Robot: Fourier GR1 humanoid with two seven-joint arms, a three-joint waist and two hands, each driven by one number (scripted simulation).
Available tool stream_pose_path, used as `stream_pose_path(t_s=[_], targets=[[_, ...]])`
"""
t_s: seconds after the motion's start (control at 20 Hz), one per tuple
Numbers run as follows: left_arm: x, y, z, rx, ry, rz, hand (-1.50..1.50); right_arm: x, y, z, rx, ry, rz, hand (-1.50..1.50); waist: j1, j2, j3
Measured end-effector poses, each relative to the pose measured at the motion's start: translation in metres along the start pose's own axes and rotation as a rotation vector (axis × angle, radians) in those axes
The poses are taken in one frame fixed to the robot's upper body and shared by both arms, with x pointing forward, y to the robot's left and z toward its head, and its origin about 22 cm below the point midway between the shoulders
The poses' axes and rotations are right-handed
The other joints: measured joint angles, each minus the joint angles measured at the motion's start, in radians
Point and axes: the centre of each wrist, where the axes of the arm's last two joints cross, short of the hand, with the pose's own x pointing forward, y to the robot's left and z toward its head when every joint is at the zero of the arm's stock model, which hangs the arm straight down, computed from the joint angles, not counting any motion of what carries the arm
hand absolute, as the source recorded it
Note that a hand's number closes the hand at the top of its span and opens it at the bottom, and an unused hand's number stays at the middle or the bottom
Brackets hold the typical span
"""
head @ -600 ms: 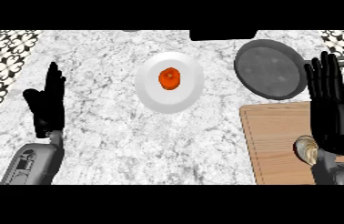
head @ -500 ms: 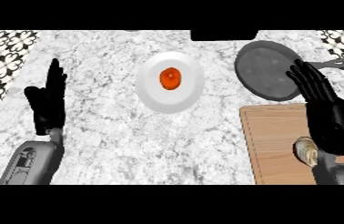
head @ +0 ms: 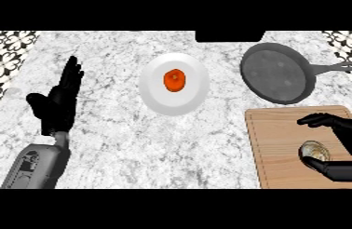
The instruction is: Pick the cupcake from the cutting board and place it in the pan
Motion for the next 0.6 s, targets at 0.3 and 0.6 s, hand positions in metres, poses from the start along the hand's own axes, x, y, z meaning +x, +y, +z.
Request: stream_pose_path(t_s=[0.3, 0.6], targets=[[0.004, 0.005, 0.0, -0.046, -0.001, 0.018, 0.0, 0.025, -0.09, 0.05, -0.034, -0.019, 0.238, -1.5, 0.001, -0.003, -0.002], [0.007, 0.007, 0.0, -0.071, -0.004, 0.024, 0.0, 0.078, -0.145, 0.061, 0.089, 0.093, 0.534, -1.5, 0.015, -0.002, -0.005]])
